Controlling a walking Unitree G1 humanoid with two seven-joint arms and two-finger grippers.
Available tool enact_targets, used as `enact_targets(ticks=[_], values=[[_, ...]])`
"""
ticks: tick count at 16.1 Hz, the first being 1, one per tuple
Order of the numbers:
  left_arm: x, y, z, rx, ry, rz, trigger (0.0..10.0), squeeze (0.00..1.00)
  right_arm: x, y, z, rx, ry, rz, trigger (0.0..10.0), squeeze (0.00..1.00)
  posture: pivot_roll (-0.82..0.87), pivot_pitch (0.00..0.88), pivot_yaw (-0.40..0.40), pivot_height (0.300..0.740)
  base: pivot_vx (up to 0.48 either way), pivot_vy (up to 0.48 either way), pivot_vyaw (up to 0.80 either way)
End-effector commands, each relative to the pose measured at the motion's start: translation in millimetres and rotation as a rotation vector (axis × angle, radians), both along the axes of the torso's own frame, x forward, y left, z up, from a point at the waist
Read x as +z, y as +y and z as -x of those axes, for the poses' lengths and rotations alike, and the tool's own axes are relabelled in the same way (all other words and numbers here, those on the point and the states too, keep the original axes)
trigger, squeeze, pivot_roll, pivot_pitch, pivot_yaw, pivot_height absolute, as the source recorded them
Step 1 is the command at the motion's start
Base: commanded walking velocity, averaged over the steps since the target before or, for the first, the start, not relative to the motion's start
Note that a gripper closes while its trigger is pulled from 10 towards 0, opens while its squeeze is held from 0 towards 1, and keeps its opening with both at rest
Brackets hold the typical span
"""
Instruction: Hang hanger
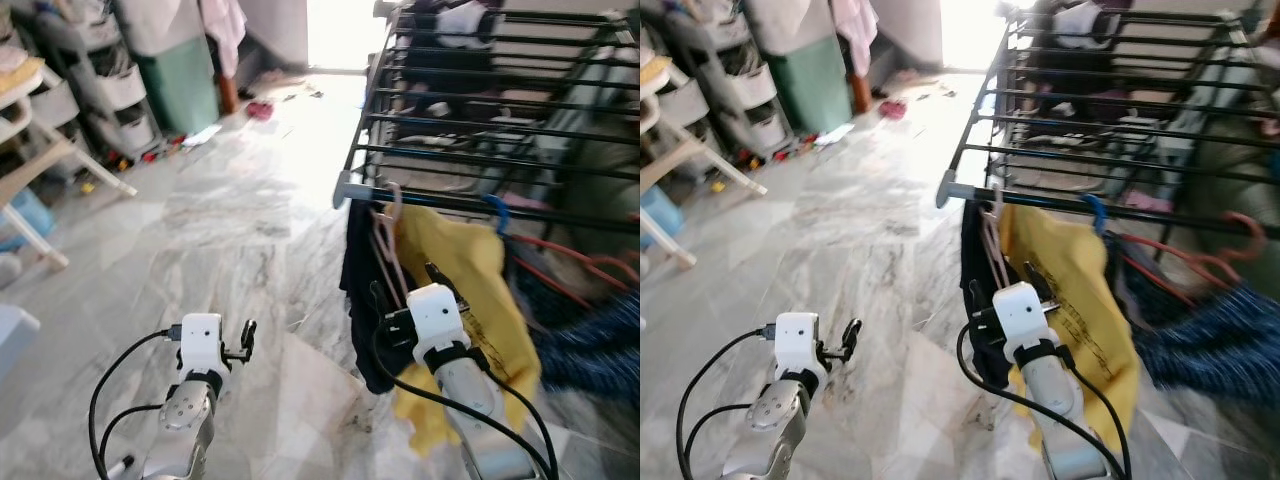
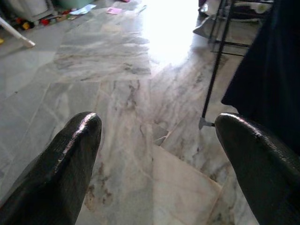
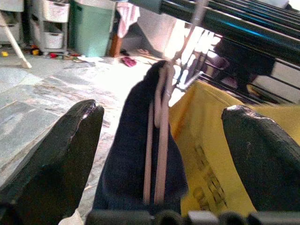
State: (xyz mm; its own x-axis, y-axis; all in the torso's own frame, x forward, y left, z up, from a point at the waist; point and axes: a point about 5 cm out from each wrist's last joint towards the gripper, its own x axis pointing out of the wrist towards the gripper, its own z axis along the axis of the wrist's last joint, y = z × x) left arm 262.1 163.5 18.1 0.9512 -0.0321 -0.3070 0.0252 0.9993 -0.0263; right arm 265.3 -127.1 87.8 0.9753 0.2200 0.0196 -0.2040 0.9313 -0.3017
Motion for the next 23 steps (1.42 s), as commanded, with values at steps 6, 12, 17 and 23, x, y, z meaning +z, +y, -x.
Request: enact_targets(ticks=[6,12,17,23], values=[[-1.9,-1.3,-0.8,-0.017,0.015,-0.013,10.0,0.0,-1.0,-1.3,0.7,-0.014,0.01,-0.004,10.0,0.0,-0.14,0.0,0.079,0.74,-0.272,0.0,0.0],[-3.6,-2.5,-0.9,-0.027,0.023,-0.021,10.0,0.0,-2.8,-1.2,2.1,-0.014,0.021,-0.006,10.0,0.0,-0.14,0.0,0.081,0.74,-0.274,0.0,0.0],[-5.3,-2.7,-1.1,-0.028,0.027,-0.023,10.0,0.0,-3.9,-0.6,2.5,-0.006,0.032,-0.007,10.0,0.0,-0.15,0.0,0.086,0.74,-0.162,0.0,0.0],[-14.3,2.8,-1.8,-0.022,0.079,-0.037,10.0,0.0,-4.9,2.4,2.6,0.009,0.038,-0.01,10.0,0.0,-0.15,0.0,0.099,0.74,0.0,0.0,0.4]])
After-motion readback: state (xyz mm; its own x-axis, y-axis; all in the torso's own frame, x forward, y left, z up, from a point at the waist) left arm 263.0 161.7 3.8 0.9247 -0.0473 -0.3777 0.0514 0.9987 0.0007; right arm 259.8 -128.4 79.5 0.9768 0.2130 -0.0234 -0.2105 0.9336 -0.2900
